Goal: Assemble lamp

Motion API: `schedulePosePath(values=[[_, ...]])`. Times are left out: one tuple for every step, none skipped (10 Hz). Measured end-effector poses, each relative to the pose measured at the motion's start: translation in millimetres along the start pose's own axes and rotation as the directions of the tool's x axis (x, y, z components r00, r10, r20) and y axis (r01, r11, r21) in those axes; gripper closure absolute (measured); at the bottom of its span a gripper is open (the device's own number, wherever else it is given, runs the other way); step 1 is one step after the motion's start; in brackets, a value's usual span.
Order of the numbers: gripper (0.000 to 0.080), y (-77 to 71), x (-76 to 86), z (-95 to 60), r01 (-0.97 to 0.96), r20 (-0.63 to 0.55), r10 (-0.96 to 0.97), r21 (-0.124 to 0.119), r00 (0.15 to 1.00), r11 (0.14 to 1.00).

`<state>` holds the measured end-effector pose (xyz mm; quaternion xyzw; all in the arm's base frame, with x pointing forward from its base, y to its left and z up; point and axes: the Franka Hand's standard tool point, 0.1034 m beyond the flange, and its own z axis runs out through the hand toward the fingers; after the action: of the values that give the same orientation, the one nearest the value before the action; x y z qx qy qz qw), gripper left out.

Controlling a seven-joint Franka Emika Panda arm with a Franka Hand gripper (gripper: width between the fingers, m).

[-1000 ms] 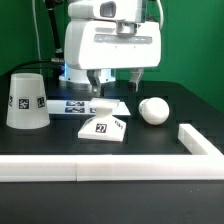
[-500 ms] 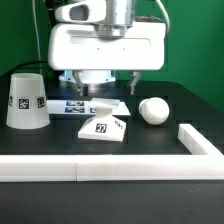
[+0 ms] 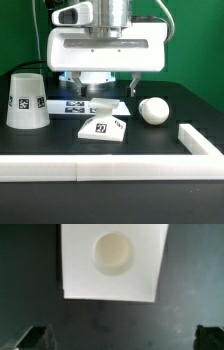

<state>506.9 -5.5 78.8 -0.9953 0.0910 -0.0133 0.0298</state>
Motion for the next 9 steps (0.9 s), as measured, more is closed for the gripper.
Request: schedulePosePath(values=[[0.01, 4.1, -2.3, 1.4, 0.015, 0.004, -0.015, -0.001, 1.0, 1.0], [0.01, 4.7, -6.6, 3.6, 0.015, 0.011, -0.015, -0.002, 1.0, 1.0], [0.01, 5.3, -12.1, 6.2, 0.016, 0.018, -0.016, -0.004, 1.0, 1.0], [0.01, 5.5, -16.7, 8.9, 0.016, 0.021, -0.016, -0.005, 1.0, 1.0], [0.01, 3.6, -20.3, 11.4, 0.021, 0.024, -0.021, -0.006, 0.999, 1.0], [0.01, 2.1, -21.8, 13.1, 0.025, 0.027, -0.025, -0.006, 0.999, 1.0], [0.01, 1.7, -23.0, 15.6, 0.026, 0.03, -0.026, -0.007, 0.999, 1.0], [0.01, 1.5, -25.3, 19.7, 0.027, 0.038, -0.027, -0.008, 0.999, 1.0], [0.01, 0.5, -27.0, 24.1, 0.031, 0.04, -0.031, -0.009, 0.999, 0.999]])
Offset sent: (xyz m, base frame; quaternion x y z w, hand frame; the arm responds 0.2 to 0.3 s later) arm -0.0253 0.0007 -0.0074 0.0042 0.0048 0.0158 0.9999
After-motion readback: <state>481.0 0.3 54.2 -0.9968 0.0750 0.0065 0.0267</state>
